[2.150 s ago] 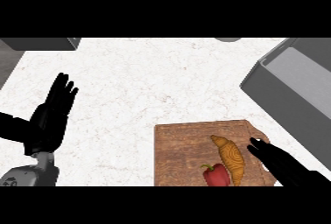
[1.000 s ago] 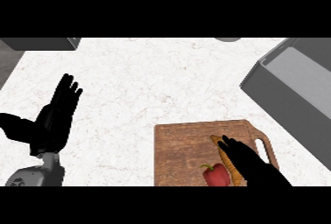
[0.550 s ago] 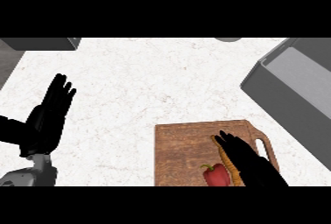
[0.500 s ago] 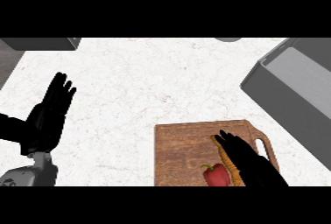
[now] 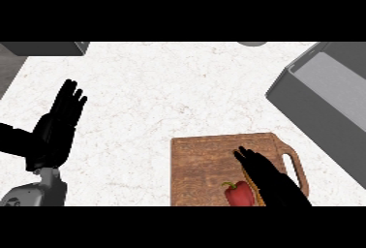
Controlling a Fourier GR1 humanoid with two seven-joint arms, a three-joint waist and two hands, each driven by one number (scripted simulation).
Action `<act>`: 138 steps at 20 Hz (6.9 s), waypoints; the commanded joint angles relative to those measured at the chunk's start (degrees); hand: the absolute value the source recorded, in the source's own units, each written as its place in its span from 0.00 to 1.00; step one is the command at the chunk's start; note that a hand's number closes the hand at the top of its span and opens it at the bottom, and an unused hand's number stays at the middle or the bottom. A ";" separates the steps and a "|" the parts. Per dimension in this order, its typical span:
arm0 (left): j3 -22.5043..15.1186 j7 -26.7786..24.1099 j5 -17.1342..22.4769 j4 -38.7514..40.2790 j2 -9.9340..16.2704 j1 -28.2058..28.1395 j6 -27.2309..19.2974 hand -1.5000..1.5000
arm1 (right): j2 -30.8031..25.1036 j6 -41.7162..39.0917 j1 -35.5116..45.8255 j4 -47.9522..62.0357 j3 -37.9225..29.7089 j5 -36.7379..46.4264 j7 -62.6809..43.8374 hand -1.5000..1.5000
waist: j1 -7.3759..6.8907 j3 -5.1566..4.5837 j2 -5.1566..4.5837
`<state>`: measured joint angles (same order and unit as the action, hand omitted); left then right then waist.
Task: Pick the bell pepper from the cutting board and place it in the cardboard box
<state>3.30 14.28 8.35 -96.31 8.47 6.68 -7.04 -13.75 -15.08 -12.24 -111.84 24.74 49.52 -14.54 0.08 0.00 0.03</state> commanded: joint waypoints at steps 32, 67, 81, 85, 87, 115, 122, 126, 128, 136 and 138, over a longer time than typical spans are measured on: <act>3.18 -2.44 -0.41 0.95 -1.39 -2.31 4.00 0.50 | 1.60 13.08 2.24 13.84 1.30 11.95 12.41 1.00 | -0.04 0.00 0.02; 1.05 -1.20 -3.02 0.03 -3.07 -1.00 2.20 0.50 | 5.67 -4.56 12.84 -22.45 -18.77 -1.22 2.51 1.00 | -0.52 -0.03 -0.22; 2.34 1.59 -2.30 -1.91 -1.72 0.01 2.41 0.50 | -9.44 -1.25 32.08 8.87 -42.10 -4.49 13.43 1.00 | -0.84 0.03 -0.20; 1.72 -2.62 -2.90 0.91 -3.11 -2.10 2.96 0.50 | -12.97 4.00 37.59 23.64 -43.82 -3.02 19.95 1.00 | -1.10 0.03 -0.32; -0.71 -1.95 -4.35 0.43 -4.86 -0.40 1.72 0.50 | -14.98 5.76 41.80 30.44 -43.40 -0.71 20.69 1.00 | -1.33 0.04 -0.37; 2.69 -0.66 -1.49 0.50 -2.03 -0.03 3.94 0.50 | -18.71 12.92 57.62 77.61 -56.08 -12.20 49.43 0.00 | -1.20 0.10 -0.30; 3.77 -0.67 -1.47 1.79 -1.67 0.62 3.45 0.50 | -23.59 -2.67 62.04 84.07 -67.16 -25.66 43.10 0.00 | -0.45 0.05 -0.17; 0.14 -2.22 -3.93 1.02 -4.36 0.03 2.36 0.50 | -26.91 -5.34 60.44 89.28 -70.45 -29.28 46.20 0.00 | -0.97 0.12 -0.47; 1.31 -3.00 -2.83 -1.72 -3.48 -4.25 3.46 0.50 | -31.26 -7.33 61.49 90.67 -71.29 -30.41 43.85 0.00 | -1.33 0.09 -0.35; 0.57 -2.17 -4.22 3.57 -4.60 2.22 1.73 0.50 | -36.23 -9.84 57.16 96.86 -72.82 -32.33 52.16 0.00 | -1.47 0.19 -0.83; 1.29 -0.46 -1.86 -1.32 -2.96 -0.80 4.07 0.50 | -38.67 -10.01 55.82 98.39 -74.10 -33.03 52.59 0.00 | -2.42 0.28 -0.94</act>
<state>4.73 12.74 5.68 -95.39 5.24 7.12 -3.67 -49.15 -23.16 45.30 -15.58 -48.46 17.49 36.52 -1.83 0.22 -0.86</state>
